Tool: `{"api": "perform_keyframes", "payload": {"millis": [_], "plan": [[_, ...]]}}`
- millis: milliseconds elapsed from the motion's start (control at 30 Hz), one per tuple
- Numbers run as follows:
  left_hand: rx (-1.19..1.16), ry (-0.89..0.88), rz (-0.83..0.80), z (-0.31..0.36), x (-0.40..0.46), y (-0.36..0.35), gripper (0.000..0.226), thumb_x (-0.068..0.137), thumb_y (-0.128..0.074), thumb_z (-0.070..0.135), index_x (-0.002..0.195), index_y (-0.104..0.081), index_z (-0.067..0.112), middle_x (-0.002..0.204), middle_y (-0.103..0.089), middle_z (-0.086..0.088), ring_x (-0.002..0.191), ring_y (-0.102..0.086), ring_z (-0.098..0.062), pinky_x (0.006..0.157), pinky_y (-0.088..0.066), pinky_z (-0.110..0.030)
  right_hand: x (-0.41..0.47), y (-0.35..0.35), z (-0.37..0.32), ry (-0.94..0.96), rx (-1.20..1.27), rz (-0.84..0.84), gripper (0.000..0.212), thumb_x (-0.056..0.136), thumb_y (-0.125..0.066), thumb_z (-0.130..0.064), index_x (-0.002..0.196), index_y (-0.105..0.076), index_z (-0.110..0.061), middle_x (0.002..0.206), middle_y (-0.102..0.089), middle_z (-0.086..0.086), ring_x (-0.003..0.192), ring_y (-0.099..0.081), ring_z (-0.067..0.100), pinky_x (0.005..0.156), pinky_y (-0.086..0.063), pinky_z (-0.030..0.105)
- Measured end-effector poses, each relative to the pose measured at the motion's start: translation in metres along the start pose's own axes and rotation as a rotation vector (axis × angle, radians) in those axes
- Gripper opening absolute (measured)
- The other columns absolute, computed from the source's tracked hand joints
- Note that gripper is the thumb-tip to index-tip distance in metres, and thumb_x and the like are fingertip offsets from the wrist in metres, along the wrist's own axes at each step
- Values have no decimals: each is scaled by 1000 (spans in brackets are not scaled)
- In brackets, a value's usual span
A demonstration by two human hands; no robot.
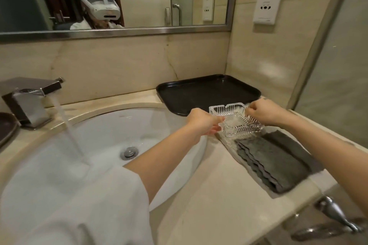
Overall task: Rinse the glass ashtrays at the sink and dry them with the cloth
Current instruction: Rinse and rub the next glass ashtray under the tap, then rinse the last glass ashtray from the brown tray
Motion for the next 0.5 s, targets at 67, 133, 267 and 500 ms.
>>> {"api": "perform_keyframes", "payload": {"millis": [67,133,267,500], "plan": [[11,4,-18,-3,3,-1,31,83,-70,15,105,-63,-5,97,-68,-14,70,-67,-14,71,-56,-23,1,-2,2,28,-21,-8,43,95,-41,-16,52,-35,-13,50,-37,4,49,-34,18,49,-25,31],[48,-3,-25,-5,3,-2,24,83,-70,14,98,-62,-2,87,-67,-12,64,-65,-11,66,-54,-20,1,-4,3,52,-42,0,43,95,-41,-16,53,-34,-13,50,-35,3,48,-31,16,49,-23,31],[100,-35,1,-7,0,-4,16,84,-70,19,86,-59,7,85,-63,-12,64,-63,-12,63,-53,-20,-2,-5,3,53,-39,9,41,96,-41,-17,56,-37,-13,52,-36,3,48,-31,14,47,-23,29],[480,-310,209,3,-13,21,39,90,-56,40,120,-59,14,118,-63,-2,109,-58,-17,92,-46,-31,-3,3,-38,145,-76,152,43,95,-48,-27,133,-47,-9,130,-54,12,118,-50,27,97,-43,39]]}}
Point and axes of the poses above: each hand's wrist, its own x-axis towards the middle knuckle, its own y-axis out of the back of the hand, z = x × y, the point moved 2 cm from there along x, towards the middle knuckle
